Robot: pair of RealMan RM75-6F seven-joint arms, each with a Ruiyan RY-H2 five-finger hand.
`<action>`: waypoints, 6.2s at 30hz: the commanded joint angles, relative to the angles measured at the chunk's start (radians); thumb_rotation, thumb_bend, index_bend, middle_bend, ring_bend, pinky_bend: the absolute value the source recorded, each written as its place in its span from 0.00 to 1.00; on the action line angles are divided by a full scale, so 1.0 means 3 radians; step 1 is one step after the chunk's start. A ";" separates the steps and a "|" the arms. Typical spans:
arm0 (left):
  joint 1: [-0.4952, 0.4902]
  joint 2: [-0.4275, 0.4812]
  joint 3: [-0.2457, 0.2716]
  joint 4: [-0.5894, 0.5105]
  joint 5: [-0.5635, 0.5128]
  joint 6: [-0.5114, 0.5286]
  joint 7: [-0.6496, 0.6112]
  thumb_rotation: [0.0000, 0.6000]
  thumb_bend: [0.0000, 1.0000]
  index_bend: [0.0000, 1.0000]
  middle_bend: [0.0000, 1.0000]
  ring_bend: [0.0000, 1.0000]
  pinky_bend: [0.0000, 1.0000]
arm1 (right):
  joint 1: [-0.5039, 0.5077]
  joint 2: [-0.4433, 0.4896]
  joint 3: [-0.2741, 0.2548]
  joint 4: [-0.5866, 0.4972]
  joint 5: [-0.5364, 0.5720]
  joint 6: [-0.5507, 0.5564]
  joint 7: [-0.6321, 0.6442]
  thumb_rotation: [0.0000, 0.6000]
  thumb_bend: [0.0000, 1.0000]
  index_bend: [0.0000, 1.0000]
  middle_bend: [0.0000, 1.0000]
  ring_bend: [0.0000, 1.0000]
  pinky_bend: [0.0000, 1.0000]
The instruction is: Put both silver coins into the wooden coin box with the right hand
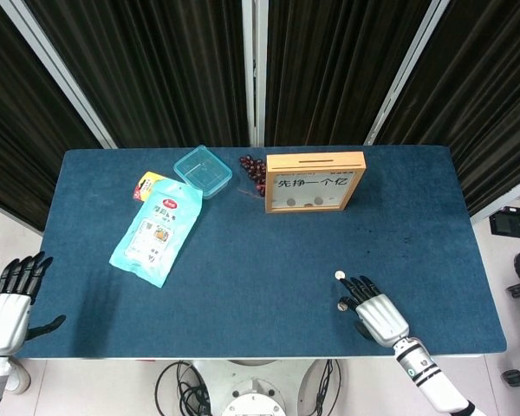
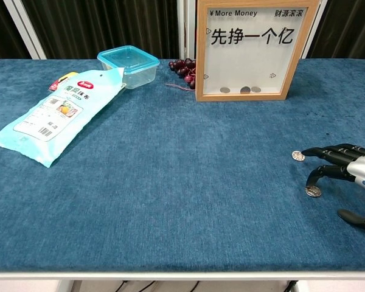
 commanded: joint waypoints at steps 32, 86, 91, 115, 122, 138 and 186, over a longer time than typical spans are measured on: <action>-0.0009 -0.0046 -0.0011 0.0307 -0.0018 -0.0006 -0.0367 1.00 0.04 0.00 0.00 0.00 0.00 | 0.0043 -0.0259 0.0121 0.0144 0.0140 0.0036 -0.0307 1.00 0.35 0.46 0.00 0.00 0.00; 0.0017 -0.0063 0.0012 0.0458 0.0013 0.0062 -0.0586 1.00 0.04 0.00 0.00 0.00 0.00 | 0.0047 -0.0421 0.0178 0.0450 -0.0059 0.0488 -0.0062 1.00 0.37 0.68 0.04 0.00 0.00; 0.0014 -0.0061 0.0014 0.0449 0.0017 0.0059 -0.0591 1.00 0.04 0.00 0.00 0.00 0.00 | 0.0069 -0.0145 0.0391 0.0103 -0.0057 0.0747 0.0026 1.00 0.37 0.70 0.04 0.00 0.00; -0.0024 -0.0015 0.0025 0.0338 0.0065 0.0038 -0.0507 1.00 0.04 0.00 0.00 0.00 0.00 | 0.1449 0.1150 0.2225 -0.1280 0.2682 -0.0442 -0.1090 1.00 0.40 0.79 0.08 0.00 0.00; -0.0034 -0.0039 0.0014 0.0373 0.0096 0.0082 -0.0530 1.00 0.04 0.00 0.00 0.00 0.00 | 0.2049 0.1174 0.2152 -0.1205 0.3964 -0.0541 -0.1697 1.00 0.44 0.80 0.09 0.00 0.00; -0.0040 -0.0042 0.0020 0.0459 0.0048 0.0029 -0.0649 1.00 0.04 0.00 0.00 0.00 0.00 | 0.2795 0.0875 0.1852 -0.0611 0.5171 -0.0696 -0.1957 1.00 0.44 0.81 0.08 0.00 0.00; -0.0055 -0.0021 0.0026 0.0633 -0.0014 -0.0050 -0.0841 1.00 0.04 0.00 0.00 0.00 0.00 | 0.3169 0.0384 0.1617 0.0021 0.5296 -0.0737 -0.1850 1.00 0.44 0.81 0.08 0.00 0.00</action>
